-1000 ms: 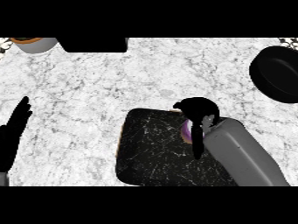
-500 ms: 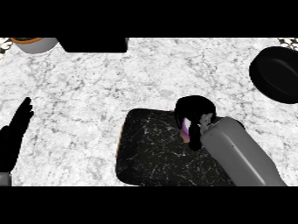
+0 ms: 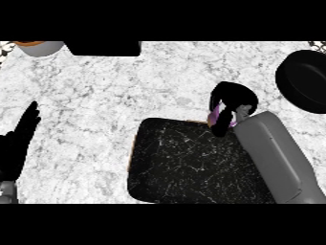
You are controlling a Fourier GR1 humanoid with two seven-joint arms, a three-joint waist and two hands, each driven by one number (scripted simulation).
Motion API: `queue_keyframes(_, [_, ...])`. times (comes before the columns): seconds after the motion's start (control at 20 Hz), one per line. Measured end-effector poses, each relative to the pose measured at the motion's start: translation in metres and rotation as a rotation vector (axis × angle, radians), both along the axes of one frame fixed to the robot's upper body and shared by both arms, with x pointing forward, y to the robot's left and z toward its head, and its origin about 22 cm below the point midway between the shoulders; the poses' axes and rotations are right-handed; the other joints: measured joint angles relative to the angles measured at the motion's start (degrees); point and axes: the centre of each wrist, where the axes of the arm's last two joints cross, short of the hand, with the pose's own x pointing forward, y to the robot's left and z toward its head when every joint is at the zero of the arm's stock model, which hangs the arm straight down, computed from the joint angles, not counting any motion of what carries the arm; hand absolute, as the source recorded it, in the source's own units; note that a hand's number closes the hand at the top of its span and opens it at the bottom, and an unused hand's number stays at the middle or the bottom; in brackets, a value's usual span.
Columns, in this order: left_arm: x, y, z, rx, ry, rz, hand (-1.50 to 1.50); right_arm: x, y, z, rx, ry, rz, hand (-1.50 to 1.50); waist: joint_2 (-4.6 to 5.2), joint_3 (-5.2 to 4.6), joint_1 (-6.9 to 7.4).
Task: Pick the can from the tray and place it in the pot
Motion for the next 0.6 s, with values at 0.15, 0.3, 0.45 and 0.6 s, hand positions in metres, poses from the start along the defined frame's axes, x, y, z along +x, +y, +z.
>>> queue_keyframes(0.15, [-0.002, 0.003, 0.003, 0.006, -0.005, -0.005, 0.0, 0.015, -0.019, 0.009, -0.02, -0.086, -0.131, 1.5, 0.01, 0.01, 0.36])
queue_keyframes(0.3, [-0.003, 0.001, 0.001, 0.005, -0.004, 0.002, 0.0, 0.024, -0.02, 0.023, -0.068, -0.208, -0.205, 1.5, -0.08, 0.0, 0.25])
queue_keyframes(0.45, [-0.005, 0.003, -0.001, 0.003, 0.003, 0.004, 0.0, 0.03, -0.017, 0.047, -0.134, -0.362, -0.251, 1.5, -0.23, -0.02, 0.09])
queue_keyframes(0.6, [-0.007, 0.001, -0.004, 0.003, 0.007, 0.012, 0.0, 0.029, -0.017, 0.07, -0.191, -0.54, -0.309, 1.5, -0.43, -0.04, -0.37])
